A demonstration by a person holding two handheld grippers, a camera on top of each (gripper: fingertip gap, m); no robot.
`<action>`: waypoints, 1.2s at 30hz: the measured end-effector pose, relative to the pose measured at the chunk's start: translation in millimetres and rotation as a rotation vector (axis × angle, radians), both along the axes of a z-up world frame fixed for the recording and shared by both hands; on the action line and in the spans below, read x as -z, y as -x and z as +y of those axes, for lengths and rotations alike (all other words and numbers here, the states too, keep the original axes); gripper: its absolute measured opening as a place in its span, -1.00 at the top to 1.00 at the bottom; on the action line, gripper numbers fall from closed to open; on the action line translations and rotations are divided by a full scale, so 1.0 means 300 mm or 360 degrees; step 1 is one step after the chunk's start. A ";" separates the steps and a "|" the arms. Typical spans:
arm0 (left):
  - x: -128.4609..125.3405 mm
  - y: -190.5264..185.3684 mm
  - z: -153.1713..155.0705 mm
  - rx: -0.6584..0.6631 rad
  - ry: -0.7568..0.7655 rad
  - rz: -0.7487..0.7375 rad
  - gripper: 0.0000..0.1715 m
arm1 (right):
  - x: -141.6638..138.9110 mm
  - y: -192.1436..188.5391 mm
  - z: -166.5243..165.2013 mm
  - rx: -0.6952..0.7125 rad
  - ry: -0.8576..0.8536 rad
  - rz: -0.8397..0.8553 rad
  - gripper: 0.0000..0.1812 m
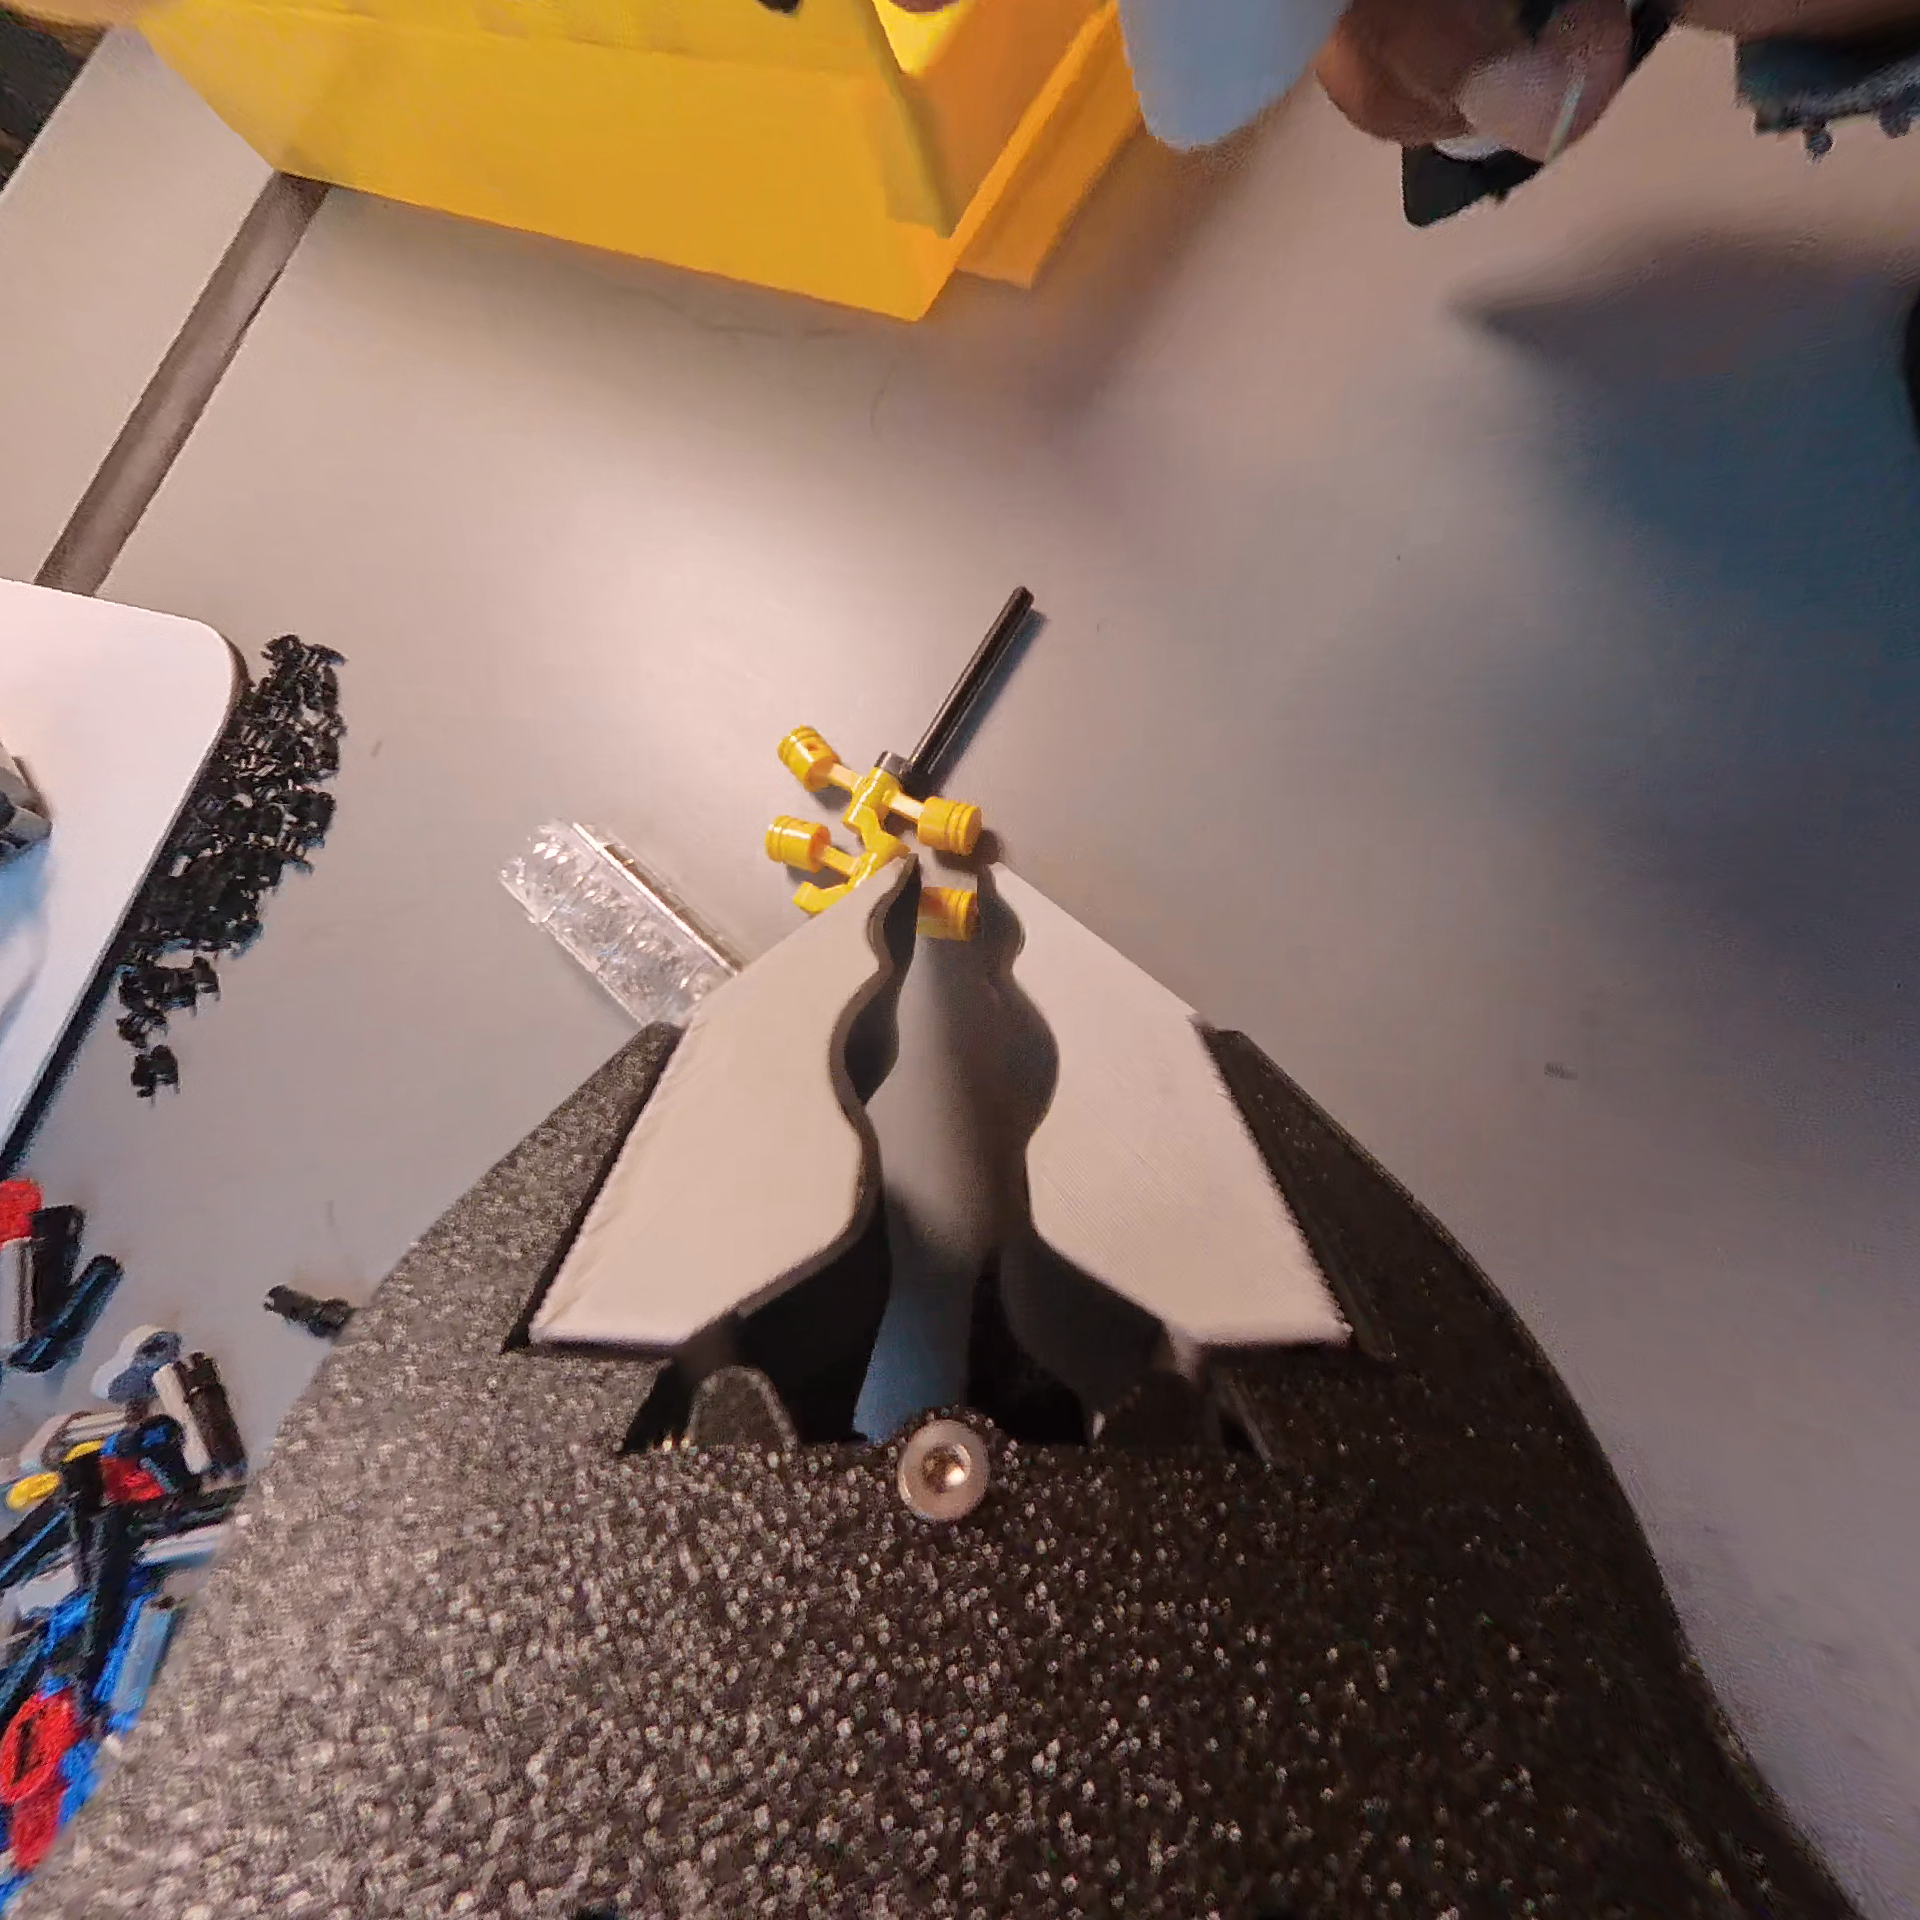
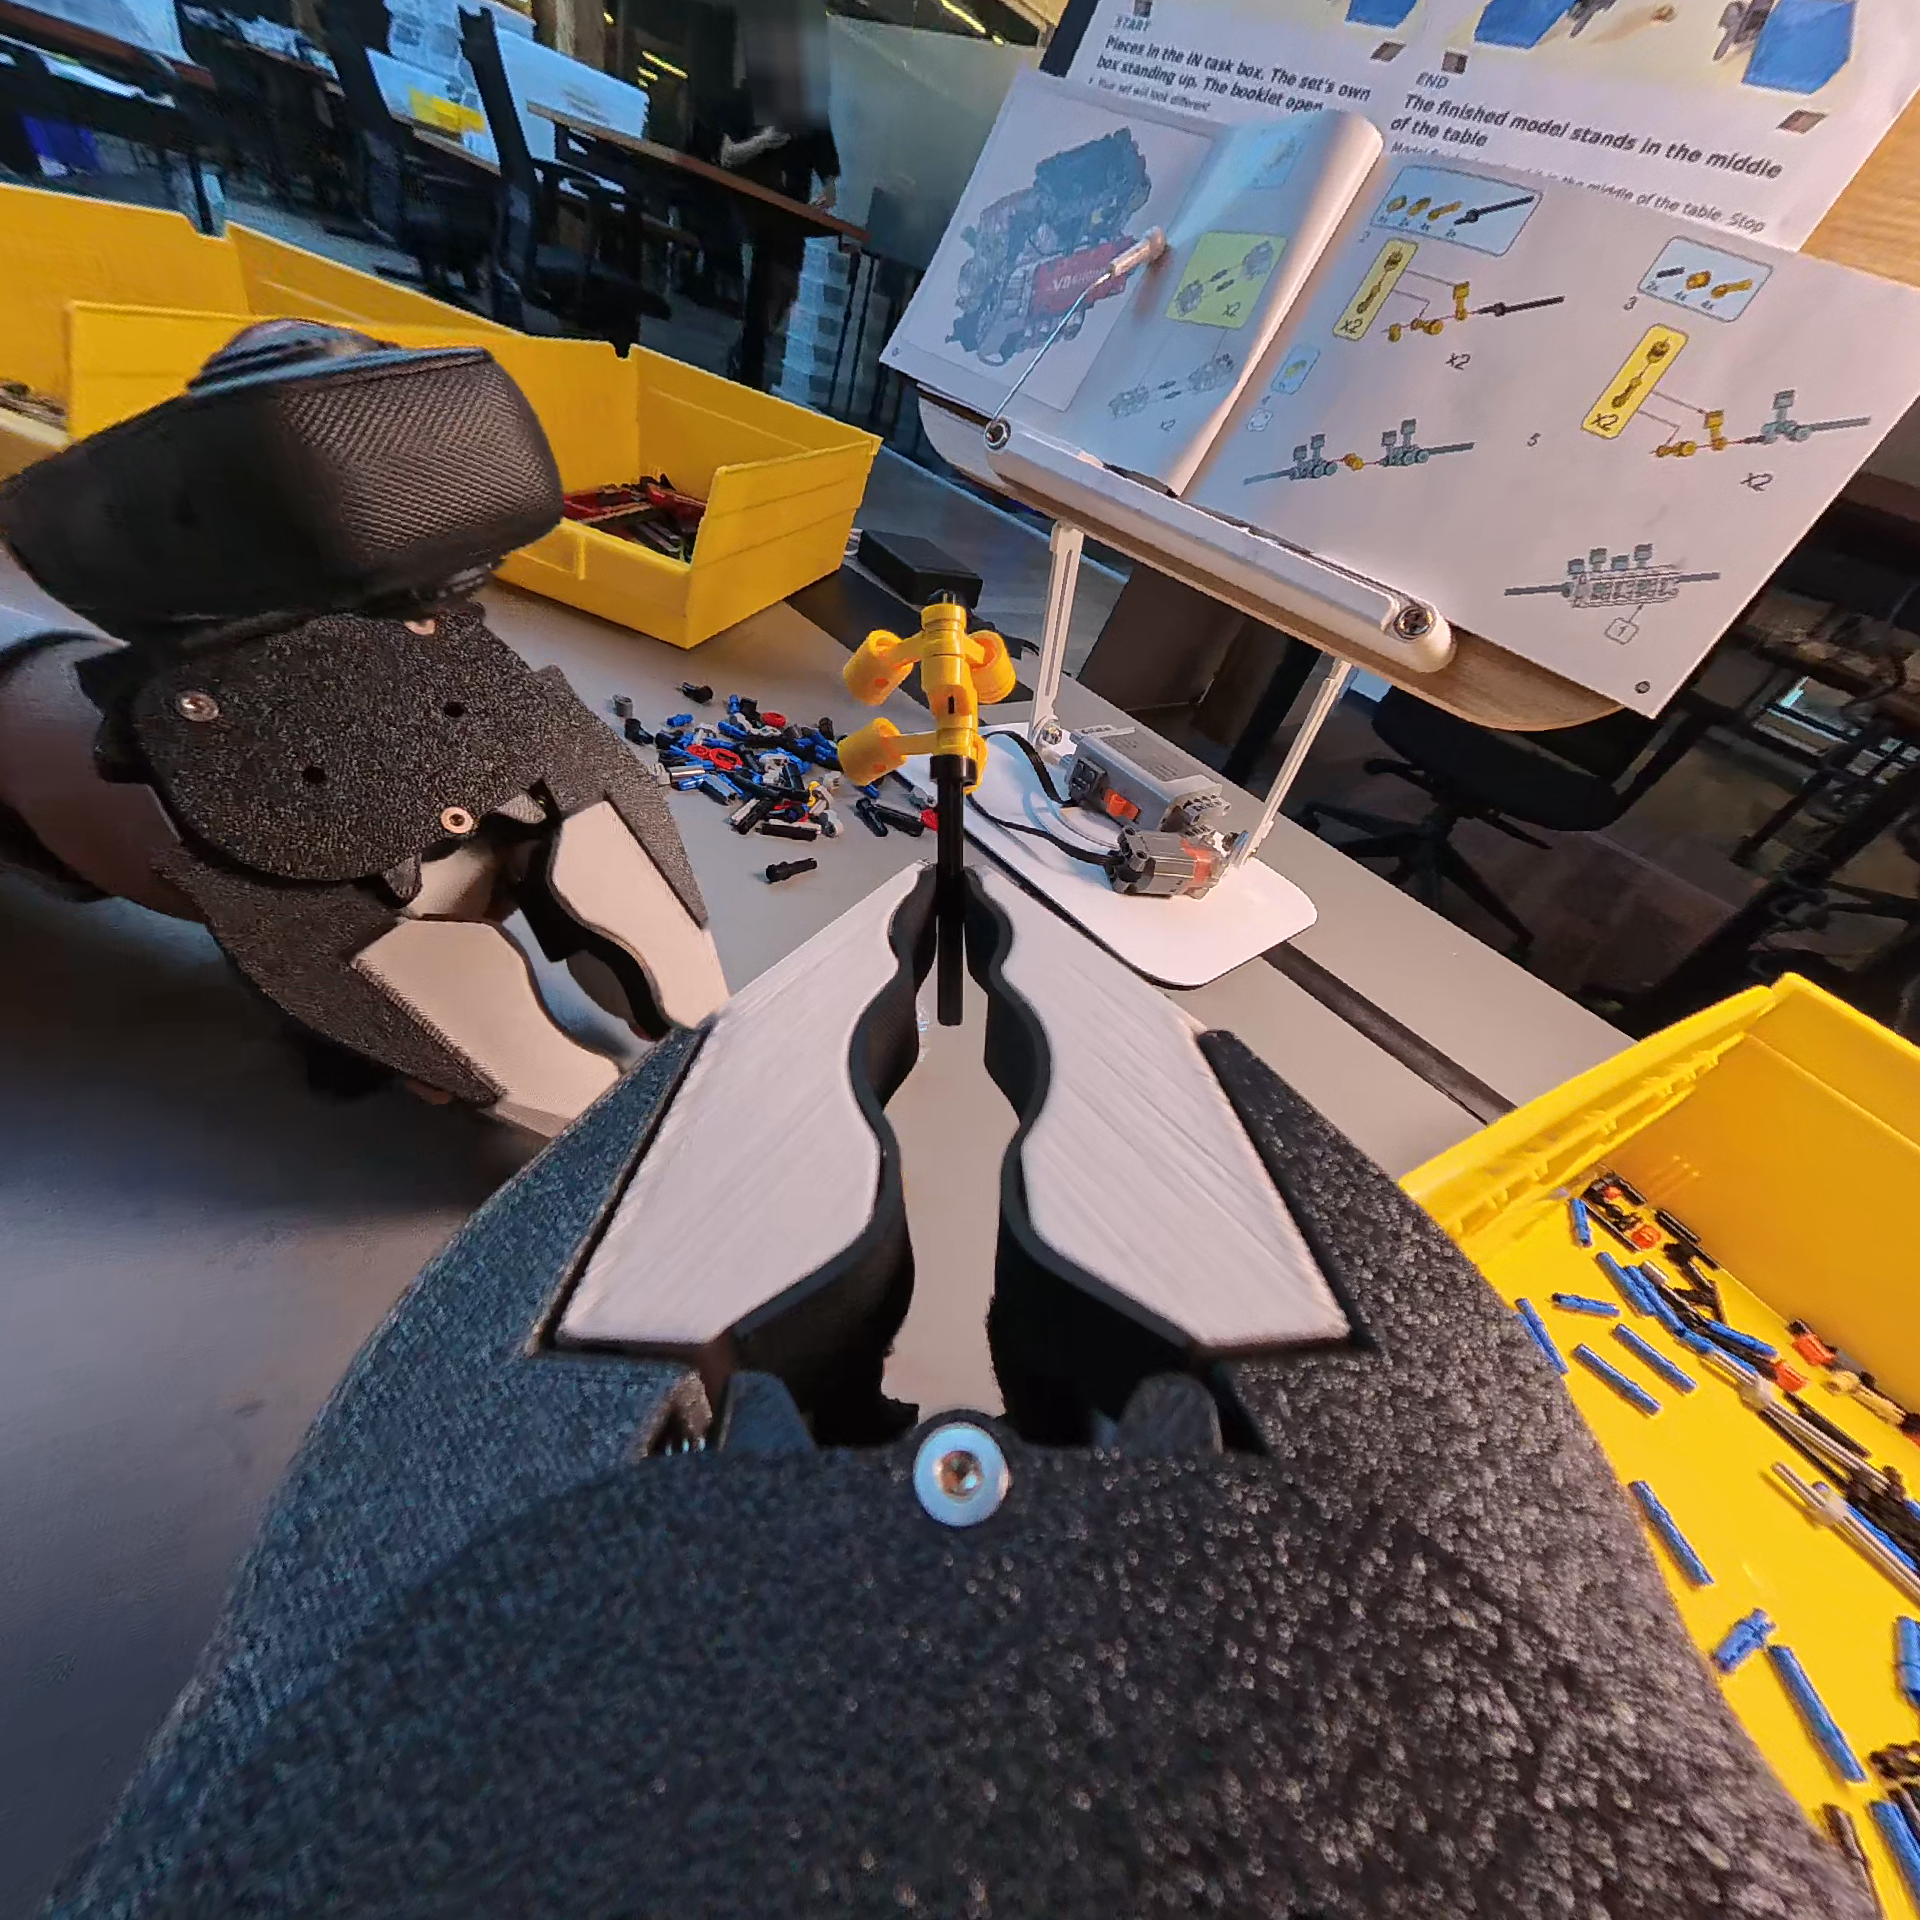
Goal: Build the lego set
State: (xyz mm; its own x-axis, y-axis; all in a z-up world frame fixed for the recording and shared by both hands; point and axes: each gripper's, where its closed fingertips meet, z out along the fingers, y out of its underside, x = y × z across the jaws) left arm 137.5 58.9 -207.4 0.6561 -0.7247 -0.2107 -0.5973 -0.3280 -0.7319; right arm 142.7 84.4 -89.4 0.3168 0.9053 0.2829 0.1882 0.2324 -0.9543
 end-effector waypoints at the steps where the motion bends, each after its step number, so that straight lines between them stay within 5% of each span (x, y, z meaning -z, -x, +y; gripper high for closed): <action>1: 0.000 0.008 -0.017 0.0021 0.0016 0.0036 0.88 | -0.002 -0.001 0.000 -0.0001 0.0000 0.0002 0.96; 12: -0.005 0.285 -0.410 0.0496 0.0211 0.0090 0.88 | 0.011 0.018 -0.021 -0.0045 0.0014 -0.0010 0.95; 17: -0.013 0.501 -0.372 0.0123 0.0184 0.0080 0.87 | 0.039 0.032 -0.027 -0.0046 0.0030 -0.0049 0.95; 23: -0.030 0.599 -0.311 -0.0219 0.0165 0.0102 0.88 | 0.055 0.041 -0.030 -0.0047 0.0041 -0.0072 0.95; 28: -0.052 0.488 -0.371 -0.0091 0.0395 -0.0200 0.95 | 0.055 0.044 -0.037 -0.0062 0.0036 -0.0078 0.96; 36: -0.020 0.445 -0.401 0.0009 0.0461 -0.0157 0.93 | 0.058 0.050 -0.046 -0.0084 0.0031 -0.0089 0.95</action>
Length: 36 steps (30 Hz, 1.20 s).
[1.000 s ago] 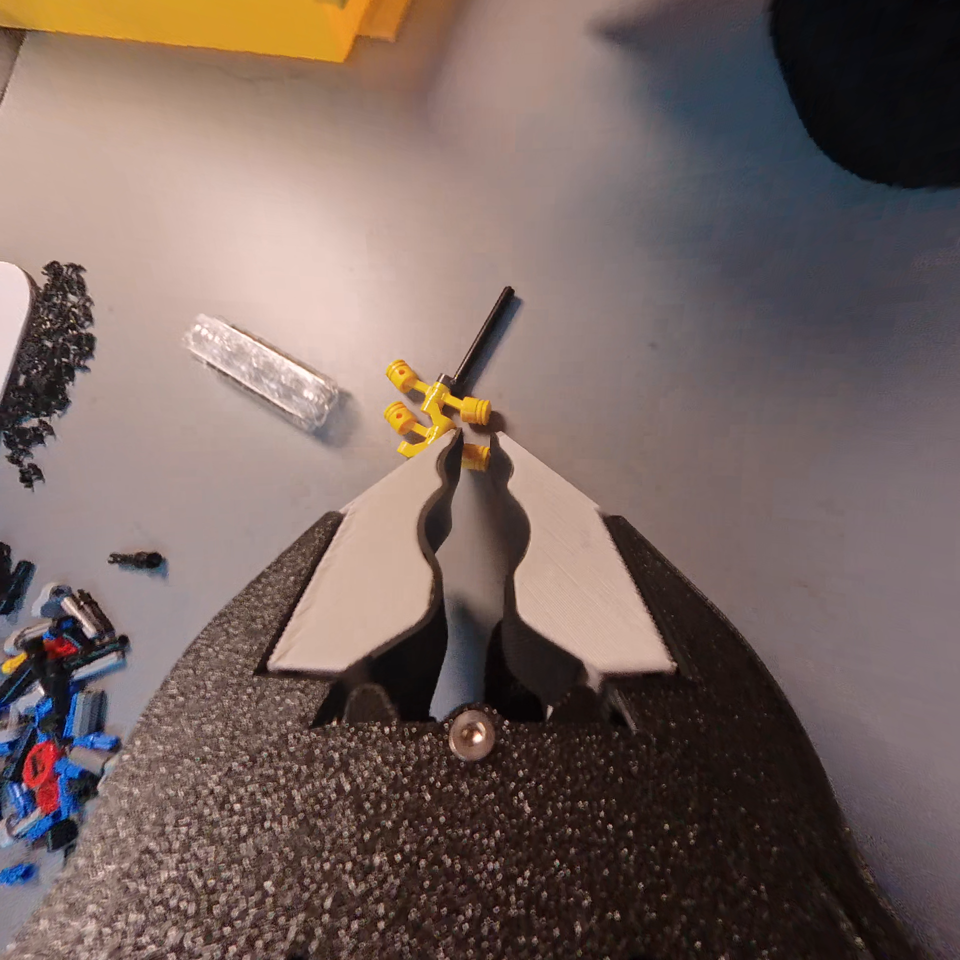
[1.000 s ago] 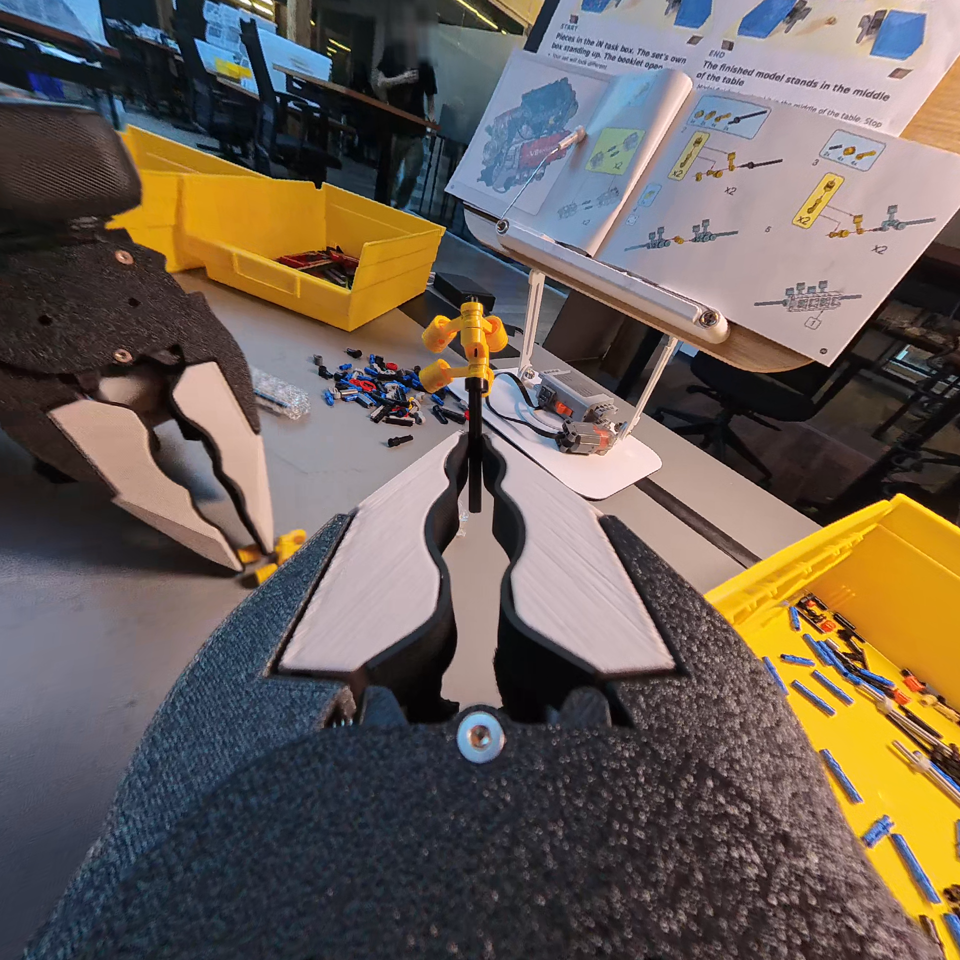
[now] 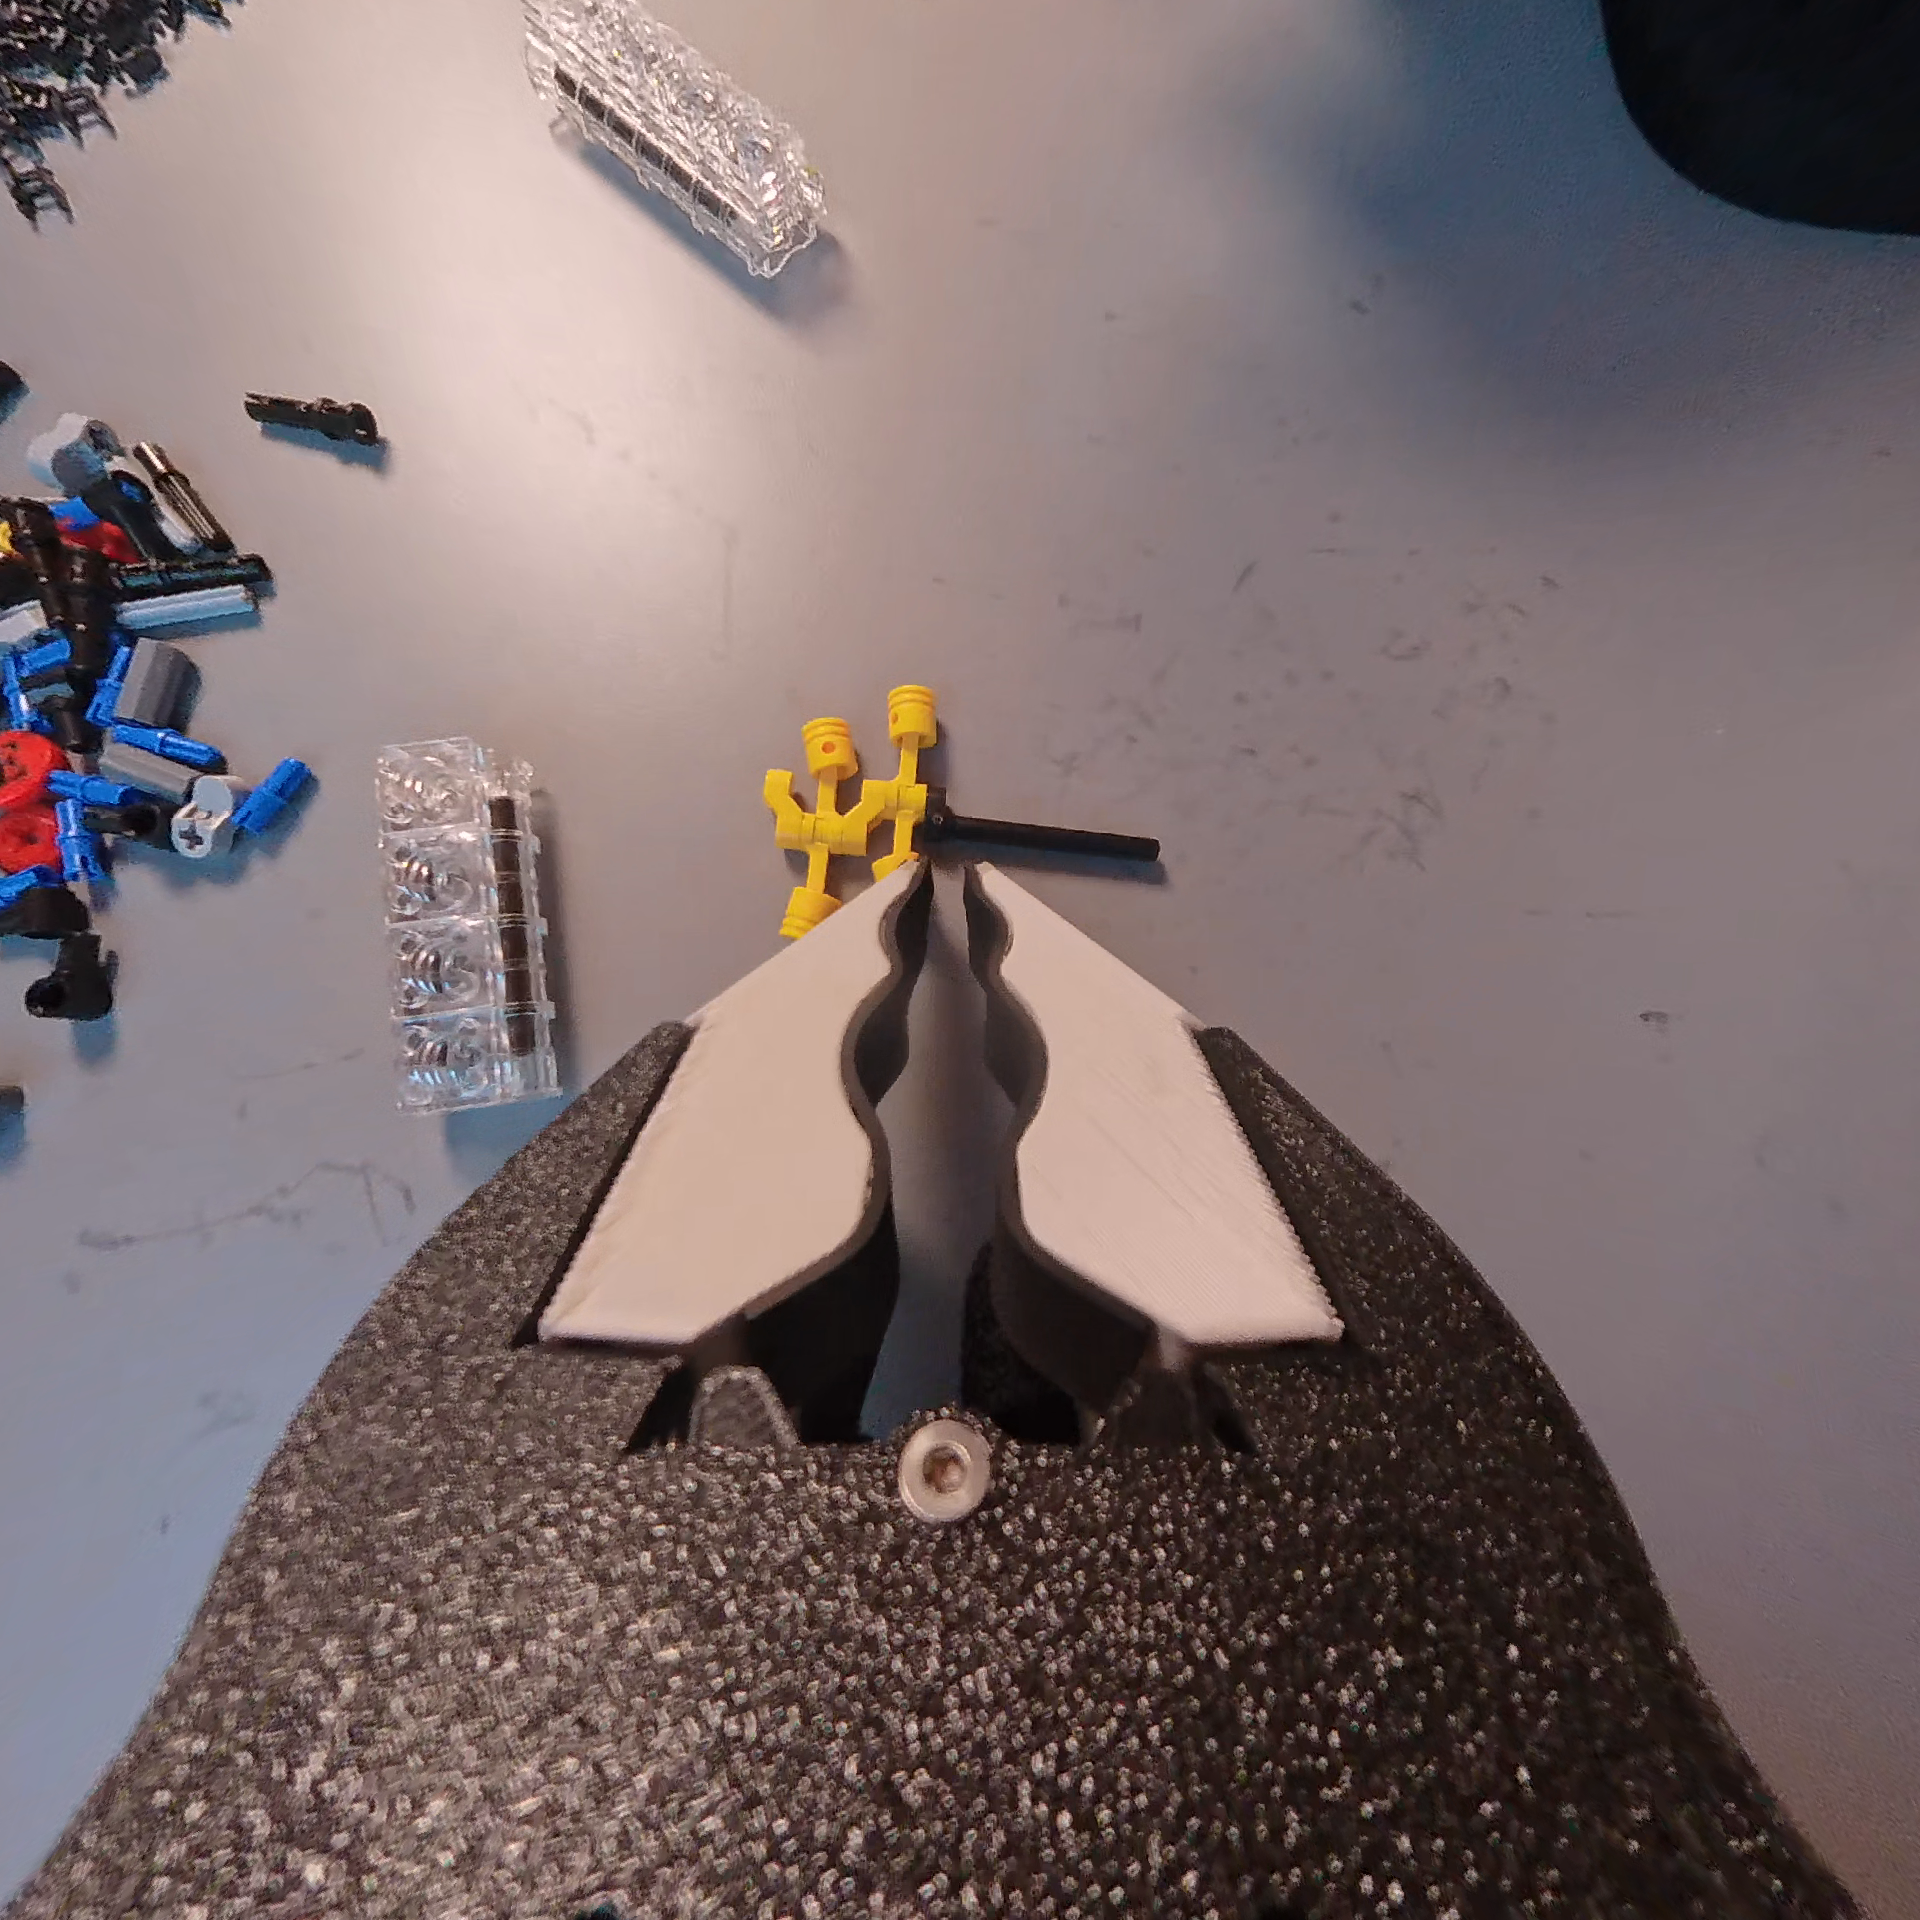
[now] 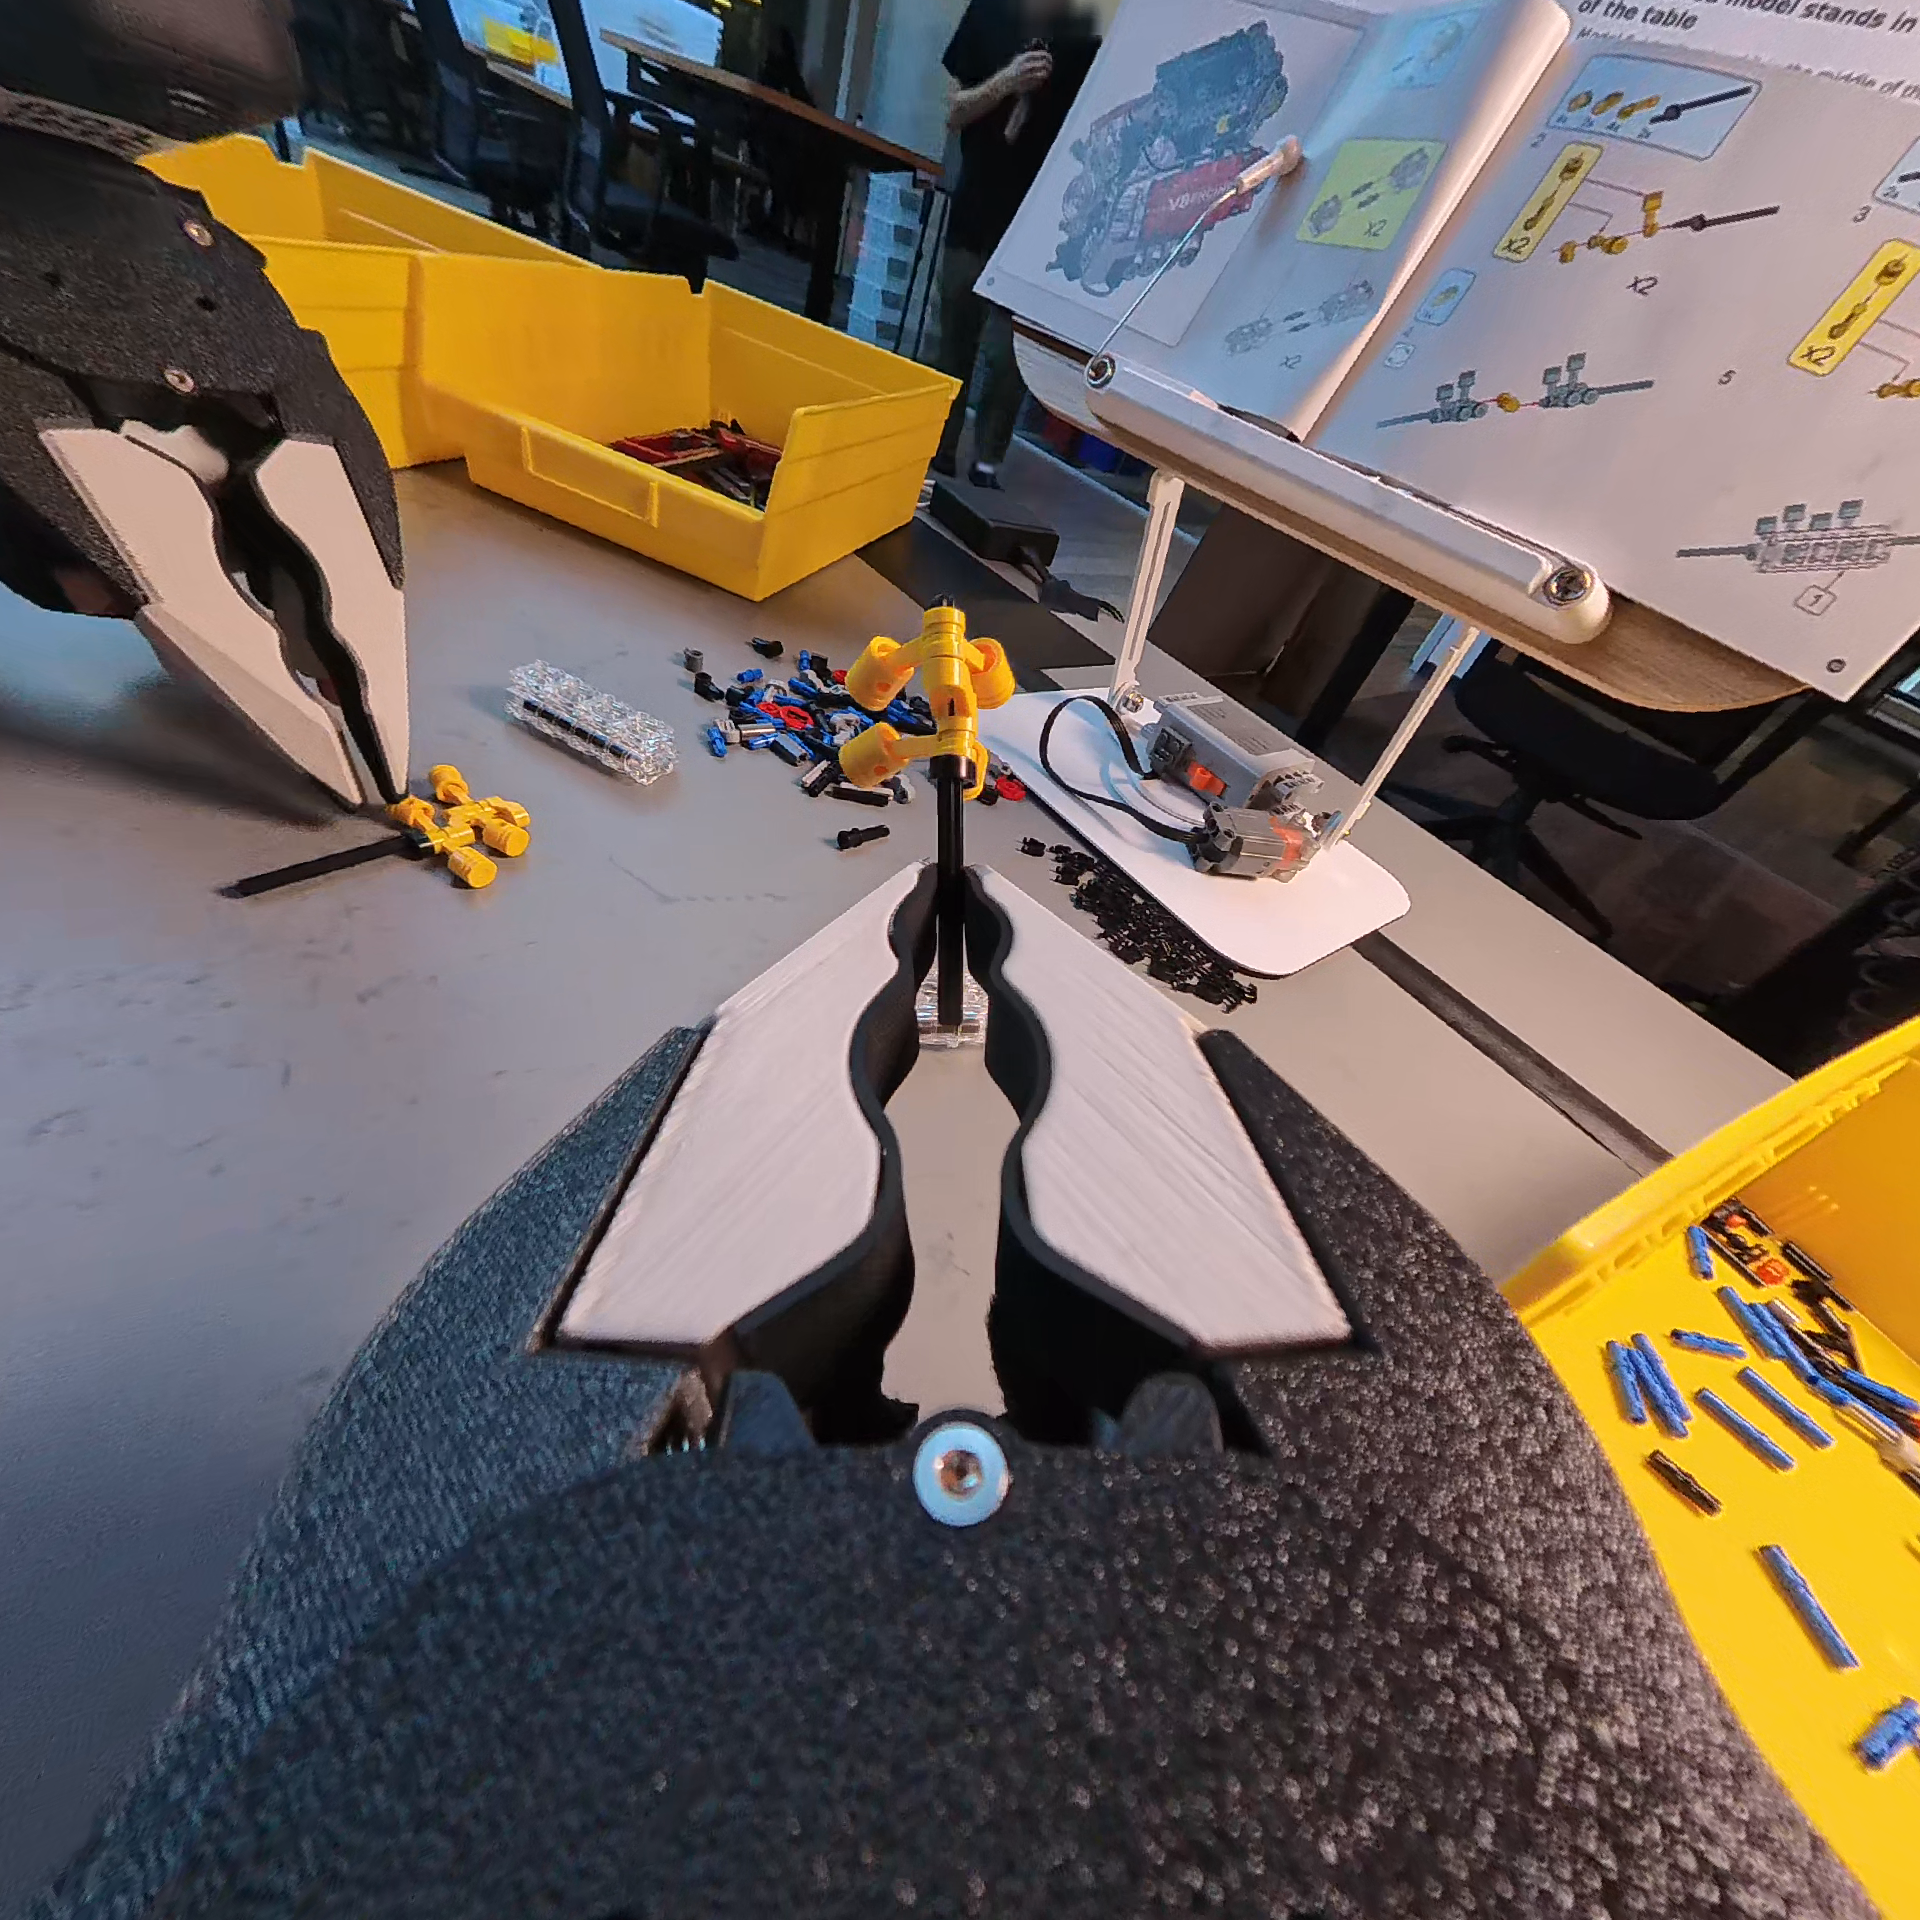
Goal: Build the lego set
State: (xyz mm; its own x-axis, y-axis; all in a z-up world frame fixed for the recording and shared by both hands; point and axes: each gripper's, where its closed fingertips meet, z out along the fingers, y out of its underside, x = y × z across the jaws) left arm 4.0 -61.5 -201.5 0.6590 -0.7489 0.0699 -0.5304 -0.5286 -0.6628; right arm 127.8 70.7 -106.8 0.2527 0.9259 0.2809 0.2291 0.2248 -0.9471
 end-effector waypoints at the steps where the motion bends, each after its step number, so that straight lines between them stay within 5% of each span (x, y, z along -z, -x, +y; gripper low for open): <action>1: 0.000 0.001 0.001 0.0005 -0.0010 0.0003 0.93 | 0.002 0.001 -0.001 -0.0002 0.0001 -0.0003 0.95; 12: -0.006 0.134 0.074 -0.0276 -0.0123 0.0127 0.89 | 0.021 0.014 -0.012 -0.0024 -0.0007 -0.0043 0.96; 17: -0.074 -0.016 -0.035 0.0052 0.0005 -0.0181 1.00 | 0.024 0.015 -0.012 -0.0025 -0.0003 -0.0044 0.96; 24: -0.031 -0.103 -0.036 0.0145 -0.0015 -0.0115 0.80 | 0.036 0.023 -0.018 -0.0036 -0.0003 -0.0066 0.95; 33: 0.021 0.004 -0.109 0.0229 0.0095 0.0150 0.92 | 0.033 0.021 -0.017 -0.0035 -0.0001 -0.0061 0.96; 36: 0.006 0.111 -0.101 0.0092 0.0052 0.0260 0.92 | 0.034 0.023 -0.020 -0.0040 -0.0001 -0.0063 0.96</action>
